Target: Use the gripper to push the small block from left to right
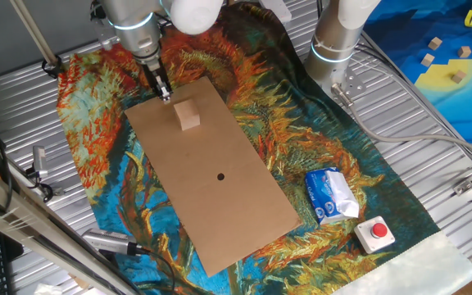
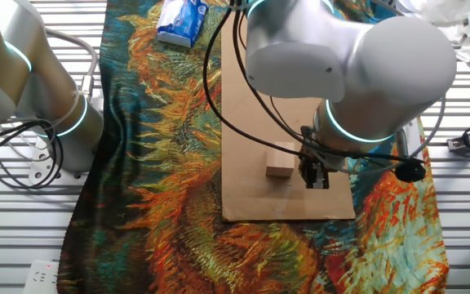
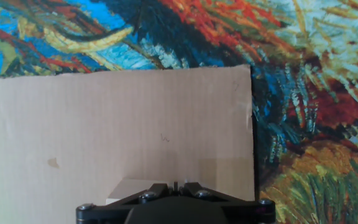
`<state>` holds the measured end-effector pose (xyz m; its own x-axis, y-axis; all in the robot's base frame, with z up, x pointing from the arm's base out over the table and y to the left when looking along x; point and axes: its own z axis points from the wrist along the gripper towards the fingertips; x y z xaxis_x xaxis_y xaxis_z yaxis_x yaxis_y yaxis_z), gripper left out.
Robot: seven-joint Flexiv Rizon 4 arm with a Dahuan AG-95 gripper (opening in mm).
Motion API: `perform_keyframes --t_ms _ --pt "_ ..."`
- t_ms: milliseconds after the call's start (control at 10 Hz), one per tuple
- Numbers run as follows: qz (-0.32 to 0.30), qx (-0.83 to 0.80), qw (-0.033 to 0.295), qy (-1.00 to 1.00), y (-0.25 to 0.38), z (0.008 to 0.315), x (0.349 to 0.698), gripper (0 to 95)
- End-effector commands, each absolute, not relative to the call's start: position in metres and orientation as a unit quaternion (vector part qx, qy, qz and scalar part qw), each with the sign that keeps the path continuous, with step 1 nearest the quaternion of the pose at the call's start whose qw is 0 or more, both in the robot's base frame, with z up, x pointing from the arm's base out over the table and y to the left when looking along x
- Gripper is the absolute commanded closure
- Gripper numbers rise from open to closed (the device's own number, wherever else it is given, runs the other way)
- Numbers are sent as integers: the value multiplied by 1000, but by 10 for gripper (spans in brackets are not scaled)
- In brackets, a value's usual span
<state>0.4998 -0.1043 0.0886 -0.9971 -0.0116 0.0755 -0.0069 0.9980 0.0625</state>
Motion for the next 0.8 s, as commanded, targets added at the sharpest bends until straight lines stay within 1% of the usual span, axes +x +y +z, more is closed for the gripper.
perform_keyframes --t_ms 100,500,600,800 --pt "-33 10 38 -999 -108 94 496 950" --pt "-41 19 37 -998 -108 94 496 950" --pt "-45 23 45 -998 -108 94 496 950" --pt "-37 37 49 -997 -108 94 496 950"
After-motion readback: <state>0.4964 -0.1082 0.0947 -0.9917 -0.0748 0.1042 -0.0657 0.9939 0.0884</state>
